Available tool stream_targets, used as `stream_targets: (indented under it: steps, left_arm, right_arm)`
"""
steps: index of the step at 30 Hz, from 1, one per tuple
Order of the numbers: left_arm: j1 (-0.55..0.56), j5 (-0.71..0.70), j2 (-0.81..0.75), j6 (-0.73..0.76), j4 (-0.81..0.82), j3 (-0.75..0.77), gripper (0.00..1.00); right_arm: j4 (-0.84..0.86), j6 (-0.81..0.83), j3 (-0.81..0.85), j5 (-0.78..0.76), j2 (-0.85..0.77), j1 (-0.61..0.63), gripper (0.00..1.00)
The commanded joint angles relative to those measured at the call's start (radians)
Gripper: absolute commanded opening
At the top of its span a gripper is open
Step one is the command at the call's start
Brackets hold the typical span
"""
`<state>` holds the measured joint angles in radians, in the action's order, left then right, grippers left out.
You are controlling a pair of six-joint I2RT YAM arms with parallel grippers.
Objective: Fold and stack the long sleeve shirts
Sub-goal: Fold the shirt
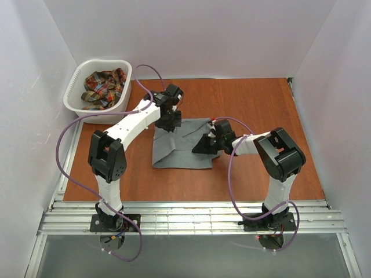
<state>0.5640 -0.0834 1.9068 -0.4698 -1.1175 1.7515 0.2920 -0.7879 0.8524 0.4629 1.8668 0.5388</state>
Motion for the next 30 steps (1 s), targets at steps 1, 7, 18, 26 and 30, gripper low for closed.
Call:
stream_targets:
  steps: [1, 7, 18, 26, 30]
  left_arm:
    - [0.06, 0.024, 0.035, 0.022, 0.025, 0.04, 0.06]
    - [0.149, 0.004, 0.13, 0.011, 0.019, 0.089, 0.06]
    - [0.185, 0.023, 0.225, -0.105, 0.056, 0.17, 0.06]
    - [0.186, 0.018, 0.228, -0.136, 0.058, 0.204, 0.11]
    - [0.186, 0.04, 0.244, -0.118, 0.059, 0.163, 0.14]
  right_arm:
    - [0.015, -0.004, -0.036, -0.02, 0.046, 0.006, 0.1]
    - [0.03, -0.007, -0.05, -0.029, 0.057, 0.006, 0.1]
    - [0.042, -0.011, -0.039, -0.029, 0.071, 0.015, 0.11]
    - [0.042, -0.013, -0.046, -0.032, 0.065, 0.021, 0.12]
    - [0.041, -0.008, -0.049, -0.035, 0.046, 0.02, 0.16]
